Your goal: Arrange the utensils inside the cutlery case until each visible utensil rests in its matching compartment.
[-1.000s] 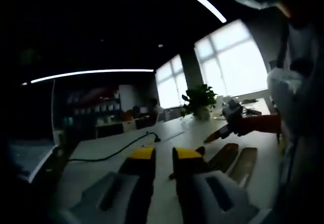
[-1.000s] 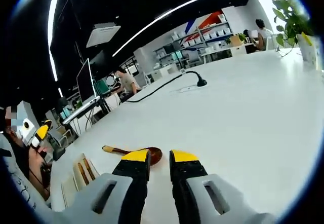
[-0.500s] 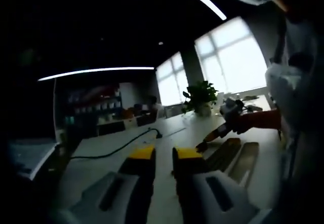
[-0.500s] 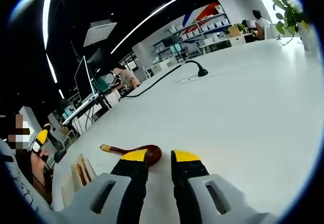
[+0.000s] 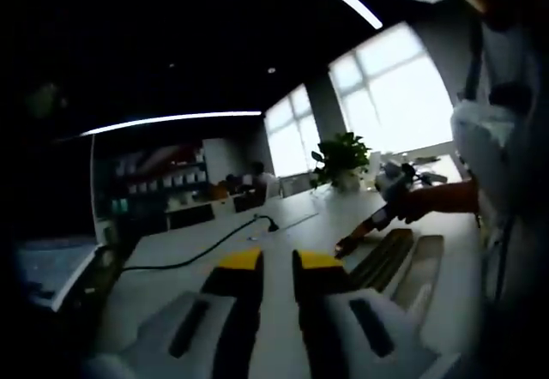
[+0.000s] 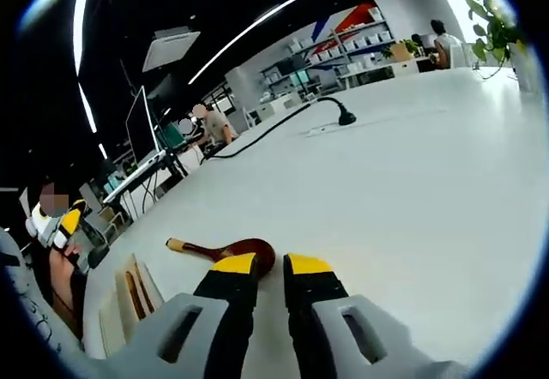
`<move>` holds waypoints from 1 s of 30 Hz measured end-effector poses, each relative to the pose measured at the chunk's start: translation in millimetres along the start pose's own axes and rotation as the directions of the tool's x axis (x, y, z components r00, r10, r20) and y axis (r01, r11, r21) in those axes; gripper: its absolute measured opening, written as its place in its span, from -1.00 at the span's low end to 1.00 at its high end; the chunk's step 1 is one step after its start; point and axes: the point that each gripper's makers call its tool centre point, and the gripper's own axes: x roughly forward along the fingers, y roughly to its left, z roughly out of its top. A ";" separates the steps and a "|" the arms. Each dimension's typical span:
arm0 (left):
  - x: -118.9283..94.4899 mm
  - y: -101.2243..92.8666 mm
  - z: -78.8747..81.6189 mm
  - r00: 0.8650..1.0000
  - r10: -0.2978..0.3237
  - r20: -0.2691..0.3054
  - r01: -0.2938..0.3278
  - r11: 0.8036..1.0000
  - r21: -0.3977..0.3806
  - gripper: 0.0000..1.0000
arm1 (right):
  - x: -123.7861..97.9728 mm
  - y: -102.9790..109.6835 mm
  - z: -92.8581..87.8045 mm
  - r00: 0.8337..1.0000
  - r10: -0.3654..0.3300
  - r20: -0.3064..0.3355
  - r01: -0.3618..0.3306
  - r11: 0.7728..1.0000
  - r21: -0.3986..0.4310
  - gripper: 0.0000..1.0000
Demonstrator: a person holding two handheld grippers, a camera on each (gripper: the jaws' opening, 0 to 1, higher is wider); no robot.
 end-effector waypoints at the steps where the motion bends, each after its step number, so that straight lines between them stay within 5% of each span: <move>1: -0.2 0.3 -0.4 1.000 0.001 -0.002 -0.001 1.000 0.000 -0.72 | 0.3 -0.7 0.4 1.000 -0.005 0.000 0.005 1.000 -0.008 -0.79; 5: -1.8 0.9 -0.7 1.000 0.006 -0.006 -0.006 1.000 0.001 -0.72 | 1.3 -3.2 -0.2 1.000 -0.027 -0.013 0.026 0.998 -0.057 -0.87; 13: -2.4 -0.5 -3.4 1.000 0.010 -0.010 -0.010 1.000 -0.010 -0.72 | -1.5 -2.1 4.5 0.999 -0.033 0.010 0.033 0.999 -0.011 -0.94; 17: -3.3 -1.2 -4.2 1.000 0.012 -0.014 -0.012 1.000 -0.008 -0.72 | -7.3 5.8 14.1 0.998 0.012 0.064 -0.021 0.991 0.136 -0.97; 25: -2.4 -4.1 -2.7 1.000 0.008 -0.008 -0.008 1.000 -0.005 -0.72 | -19.3 15.6 24.4 0.994 0.045 0.103 -0.060 0.988 0.146 -1.00; 30: -0.2 -9.5 -6.3 1.000 -0.007 -0.014 0.007 1.000 -0.007 -0.72 | -26.5 22.3 33.2 0.981 0.106 0.163 -0.141 0.964 0.225 -1.00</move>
